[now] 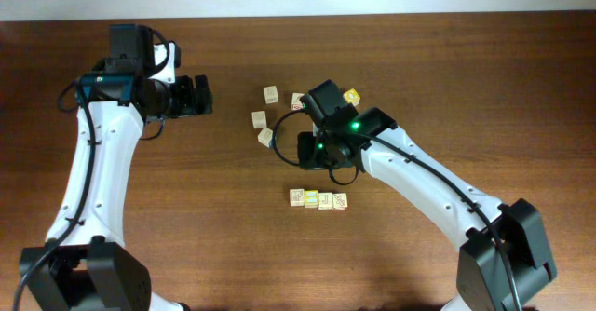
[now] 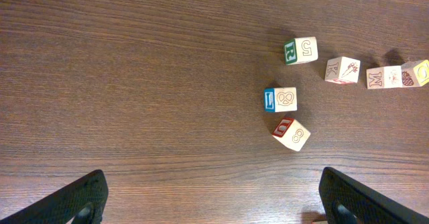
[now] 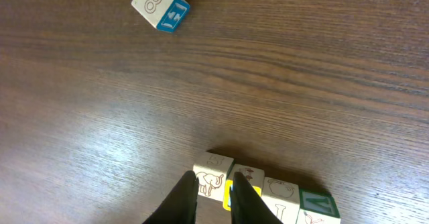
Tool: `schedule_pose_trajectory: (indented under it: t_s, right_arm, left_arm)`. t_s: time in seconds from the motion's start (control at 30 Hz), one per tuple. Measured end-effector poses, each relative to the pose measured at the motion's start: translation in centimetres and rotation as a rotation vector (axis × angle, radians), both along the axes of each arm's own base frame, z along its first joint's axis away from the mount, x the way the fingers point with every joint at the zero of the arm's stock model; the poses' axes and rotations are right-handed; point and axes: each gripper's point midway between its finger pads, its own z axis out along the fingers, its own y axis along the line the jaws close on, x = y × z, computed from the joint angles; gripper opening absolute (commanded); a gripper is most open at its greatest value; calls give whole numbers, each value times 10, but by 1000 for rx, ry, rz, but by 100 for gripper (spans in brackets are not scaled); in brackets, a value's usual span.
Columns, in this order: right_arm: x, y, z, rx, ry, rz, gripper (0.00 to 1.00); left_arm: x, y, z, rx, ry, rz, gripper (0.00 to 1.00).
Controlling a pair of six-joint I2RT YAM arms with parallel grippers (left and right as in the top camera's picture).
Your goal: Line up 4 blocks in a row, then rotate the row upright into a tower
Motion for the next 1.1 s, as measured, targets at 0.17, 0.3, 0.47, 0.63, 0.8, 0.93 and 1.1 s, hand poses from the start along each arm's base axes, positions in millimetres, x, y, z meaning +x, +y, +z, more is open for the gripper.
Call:
schedule_pose_trajectory:
  t_s: [0.17, 0.3, 0.47, 0.63, 0.8, 0.93, 1.1]
  right_arm:
    - [5, 2, 2, 6, -21, -2, 52]
    - [13, -9, 1, -31, -47, -31, 61]
    - [38, -50, 0, -36, -44, -154, 63]
    - [35, -74, -5, -65, 14, -202, 54]
    - [-8, -89, -10, 6, 255, -149, 43]
    - [-29, -109, -12, 2, 356, -123, 26]
    - [-56, -100, -42, -29, 417, -87, 26]
  left_arm:
    - [0, 0, 0, 0, 0, 0, 99]
    - [0, 0, 0, 0, 0, 0, 99]
    - [0, 0, 0, 0, 0, 0, 99]
    - [0, 0, 0, 0, 0, 0, 99]
    - [0, -5, 1, -25, 0, -13, 72]
    - [-26, -21, -11, -85, 122, -30, 24]
    - [-46, -77, -45, -108, 258, -107, 0]
